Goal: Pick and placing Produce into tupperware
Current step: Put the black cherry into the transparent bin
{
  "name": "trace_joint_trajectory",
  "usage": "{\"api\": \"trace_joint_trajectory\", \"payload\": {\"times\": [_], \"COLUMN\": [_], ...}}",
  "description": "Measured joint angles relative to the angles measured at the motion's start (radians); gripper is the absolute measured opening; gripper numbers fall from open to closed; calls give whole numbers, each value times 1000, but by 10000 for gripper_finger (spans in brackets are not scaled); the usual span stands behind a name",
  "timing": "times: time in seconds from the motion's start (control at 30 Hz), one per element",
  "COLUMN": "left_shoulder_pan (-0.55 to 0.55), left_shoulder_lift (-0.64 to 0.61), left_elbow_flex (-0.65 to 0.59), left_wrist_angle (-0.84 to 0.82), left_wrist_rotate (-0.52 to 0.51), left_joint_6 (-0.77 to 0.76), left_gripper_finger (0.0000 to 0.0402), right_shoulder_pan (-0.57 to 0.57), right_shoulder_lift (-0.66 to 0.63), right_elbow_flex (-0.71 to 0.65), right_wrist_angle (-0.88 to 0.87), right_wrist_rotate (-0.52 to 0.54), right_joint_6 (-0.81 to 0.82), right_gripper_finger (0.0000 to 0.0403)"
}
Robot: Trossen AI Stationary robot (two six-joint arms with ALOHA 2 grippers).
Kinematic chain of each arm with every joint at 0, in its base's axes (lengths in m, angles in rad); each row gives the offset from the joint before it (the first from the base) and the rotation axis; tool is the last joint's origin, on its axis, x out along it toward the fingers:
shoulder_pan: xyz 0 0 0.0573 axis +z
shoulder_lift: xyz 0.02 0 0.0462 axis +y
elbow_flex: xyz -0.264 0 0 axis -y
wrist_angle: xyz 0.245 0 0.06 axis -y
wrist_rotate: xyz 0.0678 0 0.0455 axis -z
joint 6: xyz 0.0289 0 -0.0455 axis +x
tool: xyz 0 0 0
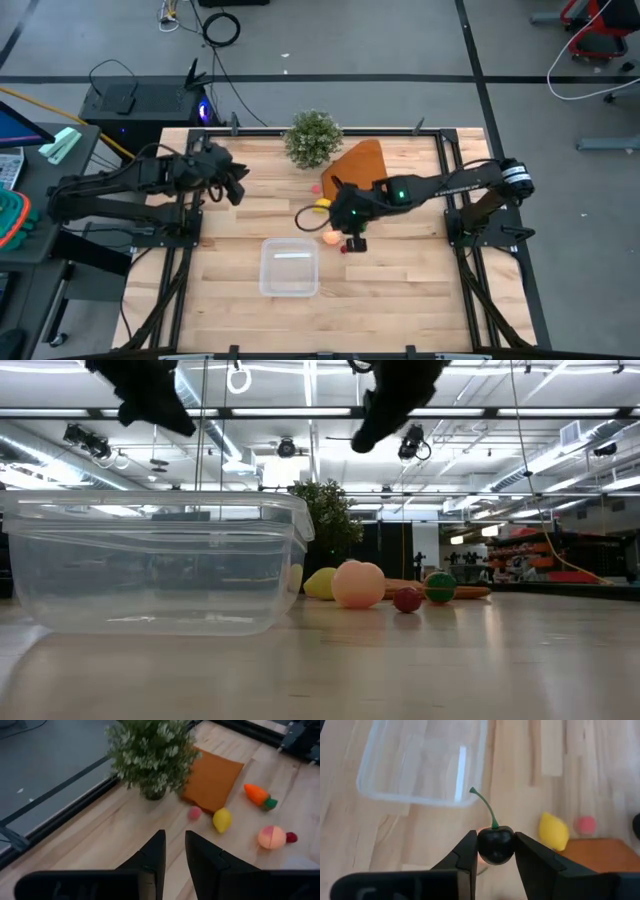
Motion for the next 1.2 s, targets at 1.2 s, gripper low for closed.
{"api": "trace_joint_trajectory", "payload": {"times": [1.2], "left_shoulder_pan": [19], "left_shoulder_lift": [-355], "left_elbow_flex": [-44], "left_wrist_angle": [-144], "left_wrist_rotate": [12], "left_joint_6": [54], "left_gripper_finger": [95], "right_shoulder_pan": [34], "right_shoulder_lift": [442], "right_elbow_flex": [526], "right_wrist_angle": [-131], "right_wrist_rotate": [-175], "right_joint_6": [-146], "right_gripper_finger": [78]}}
